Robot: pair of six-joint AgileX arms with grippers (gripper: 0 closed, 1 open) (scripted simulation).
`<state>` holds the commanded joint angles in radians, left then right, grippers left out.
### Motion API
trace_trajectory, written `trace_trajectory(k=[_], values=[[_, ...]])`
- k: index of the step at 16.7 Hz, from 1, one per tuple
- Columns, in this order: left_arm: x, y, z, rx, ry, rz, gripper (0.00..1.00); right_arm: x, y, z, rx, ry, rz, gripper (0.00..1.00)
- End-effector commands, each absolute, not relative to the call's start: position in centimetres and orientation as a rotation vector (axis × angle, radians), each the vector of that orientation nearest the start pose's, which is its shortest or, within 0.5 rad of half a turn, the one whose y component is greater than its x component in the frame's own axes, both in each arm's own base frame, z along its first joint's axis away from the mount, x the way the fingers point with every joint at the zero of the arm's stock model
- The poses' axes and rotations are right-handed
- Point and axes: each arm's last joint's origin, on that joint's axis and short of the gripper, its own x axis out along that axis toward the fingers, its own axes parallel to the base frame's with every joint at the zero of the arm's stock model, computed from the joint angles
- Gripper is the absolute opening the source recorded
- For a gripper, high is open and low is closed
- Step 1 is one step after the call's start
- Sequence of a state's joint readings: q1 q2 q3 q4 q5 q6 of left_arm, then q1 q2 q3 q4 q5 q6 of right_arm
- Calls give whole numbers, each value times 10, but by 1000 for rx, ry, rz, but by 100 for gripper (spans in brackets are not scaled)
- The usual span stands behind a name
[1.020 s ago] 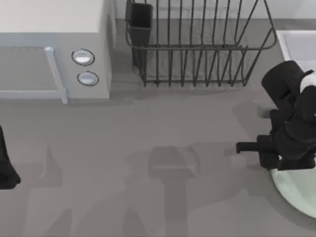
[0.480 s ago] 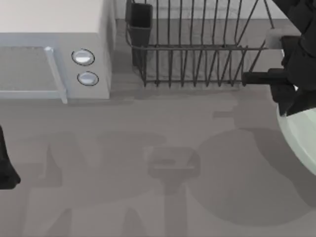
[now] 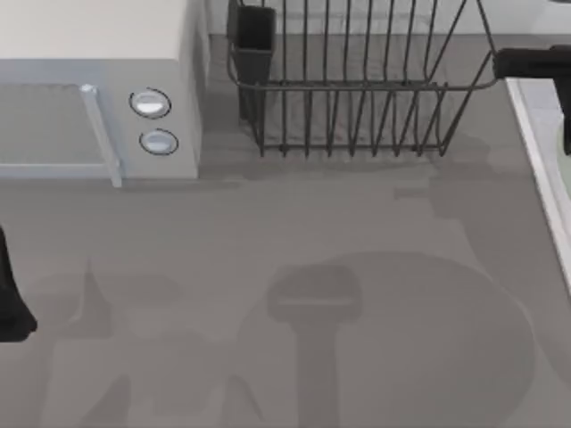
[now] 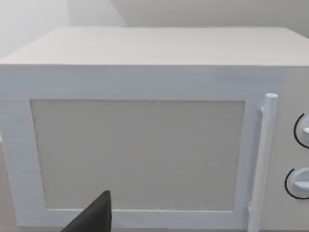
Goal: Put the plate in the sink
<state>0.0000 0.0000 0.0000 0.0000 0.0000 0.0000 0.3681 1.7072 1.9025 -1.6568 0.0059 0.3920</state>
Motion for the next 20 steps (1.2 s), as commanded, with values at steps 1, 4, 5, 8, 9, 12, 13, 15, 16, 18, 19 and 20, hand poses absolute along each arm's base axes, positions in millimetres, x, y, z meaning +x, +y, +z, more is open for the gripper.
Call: trace_trajectory(k=[1, 4, 5, 8, 9, 12, 13, 15, 16, 18, 19, 20], values=[[106, -1, 160, 0, 0, 0, 100, 279, 113, 370, 43, 1467, 12, 0], [106, -1, 160, 0, 0, 0, 100, 280, 115, 369, 40, 1470, 14, 0], [106, -1, 160, 0, 0, 0, 100, 280, 115, 369, 40, 1470, 14, 0], [106, -1, 160, 0, 0, 0, 100, 299, 111, 365, 33, 1482, 8, 0], [106, -1, 160, 0, 0, 0, 100, 312, 108, 363, 29, 1489, 5, 0], [106, -1, 160, 0, 0, 0, 100, 363, 93, 345, 18, 1514, -4, 0], [106, -1, 160, 0, 0, 0, 100, 383, 85, 335, 15, 1522, -6, 0], [106, -1, 160, 0, 0, 0, 100, 422, 64, 310, 10, 1537, -8, 0], [106, -1, 160, 0, 0, 0, 100, 440, 51, 296, 9, 1544, -9, 0], [106, -1, 160, 0, 0, 0, 100, 467, 23, 266, 7, 1556, -9, 0], [106, -1, 160, 0, 0, 0, 100, 476, 9, 253, 7, 1560, -9, 0], [106, -1, 160, 0, 0, 0, 100, 483, -4, 241, 7, 1563, -9, 0]])
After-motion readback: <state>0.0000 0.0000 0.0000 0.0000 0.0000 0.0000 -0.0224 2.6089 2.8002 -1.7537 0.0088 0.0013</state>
